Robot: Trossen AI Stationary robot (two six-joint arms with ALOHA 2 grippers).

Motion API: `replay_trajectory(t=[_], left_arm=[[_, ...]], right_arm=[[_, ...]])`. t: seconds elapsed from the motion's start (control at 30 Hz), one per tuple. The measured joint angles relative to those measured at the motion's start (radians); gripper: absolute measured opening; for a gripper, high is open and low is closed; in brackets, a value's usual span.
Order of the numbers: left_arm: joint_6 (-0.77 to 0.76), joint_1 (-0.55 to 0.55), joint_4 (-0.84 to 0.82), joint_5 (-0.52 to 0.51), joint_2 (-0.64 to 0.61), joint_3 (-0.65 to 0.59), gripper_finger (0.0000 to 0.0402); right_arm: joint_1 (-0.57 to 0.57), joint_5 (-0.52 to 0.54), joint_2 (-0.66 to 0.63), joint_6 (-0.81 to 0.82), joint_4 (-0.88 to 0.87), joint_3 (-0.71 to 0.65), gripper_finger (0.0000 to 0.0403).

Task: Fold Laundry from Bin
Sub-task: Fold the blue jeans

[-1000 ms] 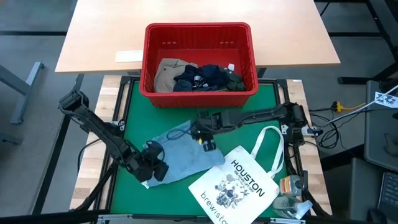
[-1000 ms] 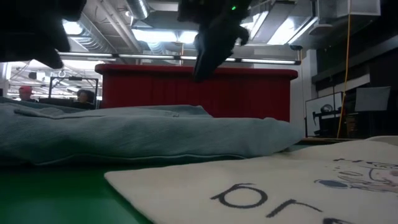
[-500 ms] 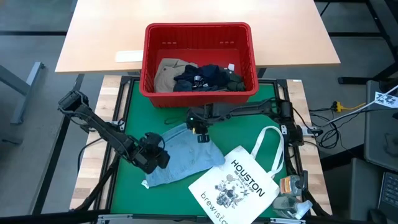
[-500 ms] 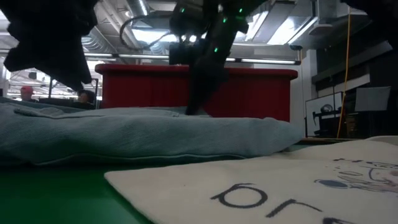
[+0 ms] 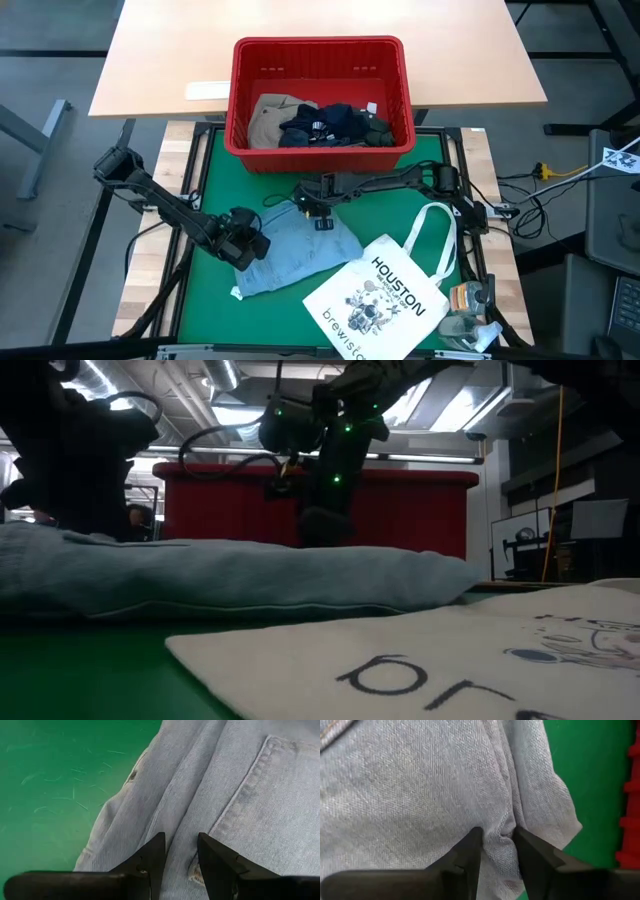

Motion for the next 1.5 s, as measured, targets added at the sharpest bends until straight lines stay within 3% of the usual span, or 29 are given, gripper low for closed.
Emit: replay_trajectory(t=[0.23, 0.4, 0.57, 0.77, 1.0, 1.33, 1.5], left_arm=[[-0.074, 0.000, 0.003, -0.047, 0.000, 0.000, 0.0110], [-0.077, 0.000, 0.009, -0.061, 0.000, 0.000, 0.0110], [-0.074, 0.000, 0.008, -0.076, 0.000, 0.000, 0.0110], [-0.073, -0.001, 0.008, -0.080, 0.000, 0.000, 0.0110], [-0.070, -0.006, 0.007, -0.071, 0.000, 0.000, 0.0110], [-0.070, -0.024, 0.008, -0.068, 0.000, 0.000, 0.0110], [-0.030, -0.024, -0.004, -0.066, -0.009, 0.006, 0.0110]], right_arm=[[0.000, -0.005, -0.002, -0.003, -0.019, 0.000, 0.0016], [0.002, -0.008, -0.019, -0.008, -0.040, 0.006, 0.0023], [0.002, -0.008, -0.023, -0.008, -0.143, 0.098, 0.0006], [0.002, 0.004, -0.024, -0.008, -0.148, 0.194, 0.0010], [-0.021, 0.047, -0.013, -0.010, 0.027, 0.177, 0.0011], [-0.031, 0.066, 0.005, -0.009, 0.032, 0.159, 0.0055], [-0.030, 0.174, 0.005, -0.030, 0.028, 0.159, 0.0102]])
